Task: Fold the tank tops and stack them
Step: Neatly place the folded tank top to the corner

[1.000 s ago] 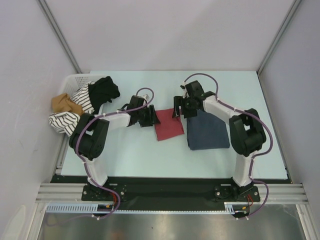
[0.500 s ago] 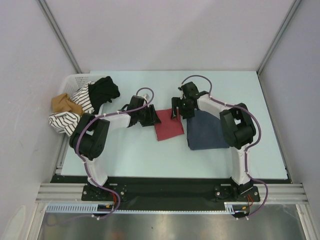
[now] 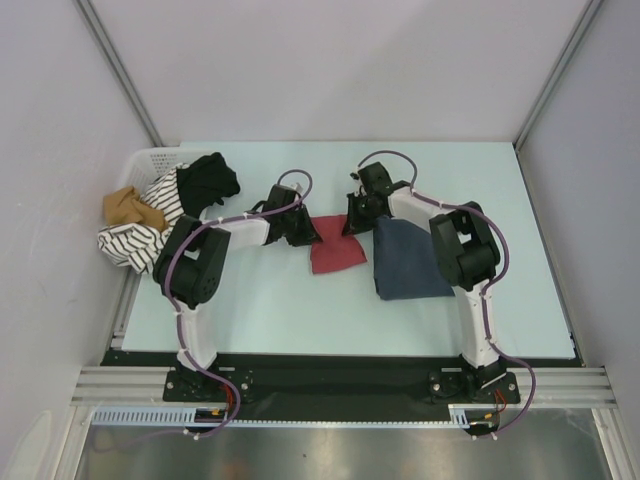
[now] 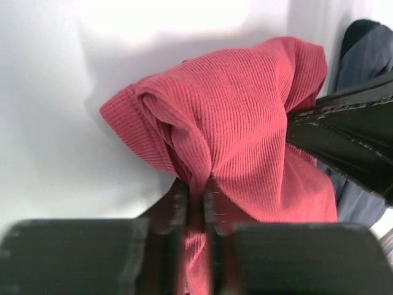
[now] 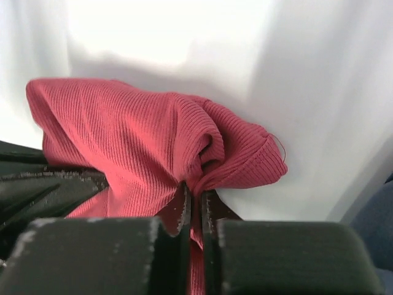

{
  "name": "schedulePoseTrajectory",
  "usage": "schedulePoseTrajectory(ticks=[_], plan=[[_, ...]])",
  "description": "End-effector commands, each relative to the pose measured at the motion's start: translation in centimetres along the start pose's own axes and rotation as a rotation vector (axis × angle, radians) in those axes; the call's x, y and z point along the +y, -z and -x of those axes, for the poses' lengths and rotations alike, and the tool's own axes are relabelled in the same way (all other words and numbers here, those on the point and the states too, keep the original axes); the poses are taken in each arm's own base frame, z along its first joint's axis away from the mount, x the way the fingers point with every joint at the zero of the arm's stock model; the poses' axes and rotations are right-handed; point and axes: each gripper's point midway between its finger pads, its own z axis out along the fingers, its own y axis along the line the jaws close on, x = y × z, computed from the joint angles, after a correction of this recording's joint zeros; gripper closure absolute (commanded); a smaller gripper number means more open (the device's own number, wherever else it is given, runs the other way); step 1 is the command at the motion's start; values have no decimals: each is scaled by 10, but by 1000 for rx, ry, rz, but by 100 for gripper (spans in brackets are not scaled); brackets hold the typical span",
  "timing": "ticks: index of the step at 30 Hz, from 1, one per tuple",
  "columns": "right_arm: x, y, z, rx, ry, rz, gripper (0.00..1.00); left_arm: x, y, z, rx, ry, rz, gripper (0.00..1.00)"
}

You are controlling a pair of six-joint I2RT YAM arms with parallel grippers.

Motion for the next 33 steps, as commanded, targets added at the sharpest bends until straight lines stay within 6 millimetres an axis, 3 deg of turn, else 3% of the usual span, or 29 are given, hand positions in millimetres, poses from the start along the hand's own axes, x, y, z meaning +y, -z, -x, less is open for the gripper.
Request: schedulePoseTrajectory(ticks=[1, 2, 10, 14, 21, 27, 33], plan=[[7, -11, -4, 0, 27, -15, 100, 15, -16, -2, 21, 10, 76, 92], [7, -10, -2, -10, 31, -23, 100, 16, -18, -5, 35, 12, 81, 100], [31, 28, 17, -111, 110, 2, 100, -13, 1, 6, -17, -47, 14, 100], [47, 60, 25, -172, 135, 29, 100, -37, 28, 10, -59, -80, -39, 100], [60, 100, 20, -218, 142, 40, 100, -69, 64, 1, -98, -129, -90, 100], [48, 118, 7, -214, 93, 10, 100, -105, 84, -9, -116, -157, -148, 100], [32, 153, -5, -260, 44, -34, 100, -140, 95, -23, -122, -194, -198, 100]])
